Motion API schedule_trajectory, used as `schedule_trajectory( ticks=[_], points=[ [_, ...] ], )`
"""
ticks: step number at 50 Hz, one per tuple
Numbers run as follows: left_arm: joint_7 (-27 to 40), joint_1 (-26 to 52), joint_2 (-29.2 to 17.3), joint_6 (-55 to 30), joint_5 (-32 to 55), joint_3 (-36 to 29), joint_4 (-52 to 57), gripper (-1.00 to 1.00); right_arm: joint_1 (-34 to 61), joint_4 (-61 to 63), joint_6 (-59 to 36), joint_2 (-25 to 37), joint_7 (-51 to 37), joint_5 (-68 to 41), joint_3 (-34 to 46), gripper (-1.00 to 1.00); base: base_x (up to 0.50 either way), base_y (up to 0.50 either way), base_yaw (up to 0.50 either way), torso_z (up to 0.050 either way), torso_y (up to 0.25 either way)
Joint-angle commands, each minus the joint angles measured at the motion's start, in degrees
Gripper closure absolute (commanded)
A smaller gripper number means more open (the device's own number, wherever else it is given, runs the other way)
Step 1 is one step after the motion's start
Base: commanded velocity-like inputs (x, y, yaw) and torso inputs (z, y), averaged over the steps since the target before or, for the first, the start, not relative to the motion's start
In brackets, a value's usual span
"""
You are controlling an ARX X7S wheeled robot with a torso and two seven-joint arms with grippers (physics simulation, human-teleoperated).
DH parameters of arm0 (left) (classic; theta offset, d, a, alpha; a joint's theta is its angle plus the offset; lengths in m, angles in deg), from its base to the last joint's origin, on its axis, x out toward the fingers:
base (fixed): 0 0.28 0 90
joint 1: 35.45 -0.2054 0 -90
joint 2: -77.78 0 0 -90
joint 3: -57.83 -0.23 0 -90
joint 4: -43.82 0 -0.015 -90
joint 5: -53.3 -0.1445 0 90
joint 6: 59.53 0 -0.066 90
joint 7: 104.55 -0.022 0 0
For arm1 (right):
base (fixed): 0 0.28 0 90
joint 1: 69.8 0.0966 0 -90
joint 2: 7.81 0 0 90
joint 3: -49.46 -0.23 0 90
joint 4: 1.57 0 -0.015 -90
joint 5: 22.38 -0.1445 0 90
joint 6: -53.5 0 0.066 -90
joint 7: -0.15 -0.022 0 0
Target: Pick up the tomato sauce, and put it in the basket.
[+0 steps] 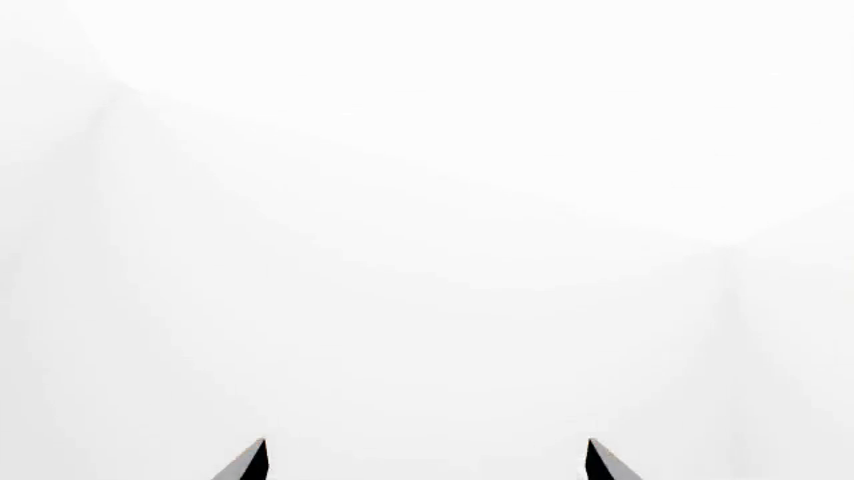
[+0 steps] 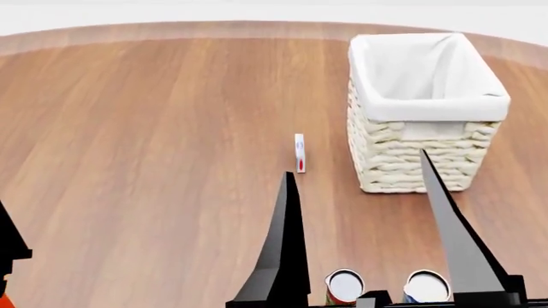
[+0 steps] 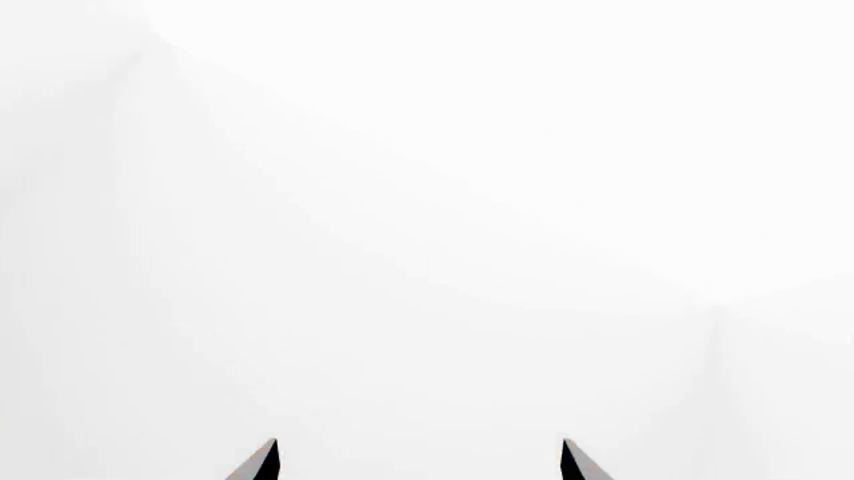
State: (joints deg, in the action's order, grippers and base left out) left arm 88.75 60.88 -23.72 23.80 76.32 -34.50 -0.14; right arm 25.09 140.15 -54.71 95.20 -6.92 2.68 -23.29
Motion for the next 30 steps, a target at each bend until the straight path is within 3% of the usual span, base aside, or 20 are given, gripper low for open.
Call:
schedule_trajectory(
  ticks=[1,30],
  points=[
    [0.5,-0.4,-0.5,0.5,0.2,-0.1,0.1,-1.00,0.0,0.4,-0.4,0.1,-0.2,0.3,0.3,-1.00,0.21,0.00,0.00,0.000,0.000],
    [1.6,0.1,-1.5,0.8,-0.2,-1.4,-0.3,-1.00,0.3,-0.2,-0.1,0.6,-1.1,-0.5,0.2,-1.00,0.22,0.00,0.00,0.000,0.001]
  ],
)
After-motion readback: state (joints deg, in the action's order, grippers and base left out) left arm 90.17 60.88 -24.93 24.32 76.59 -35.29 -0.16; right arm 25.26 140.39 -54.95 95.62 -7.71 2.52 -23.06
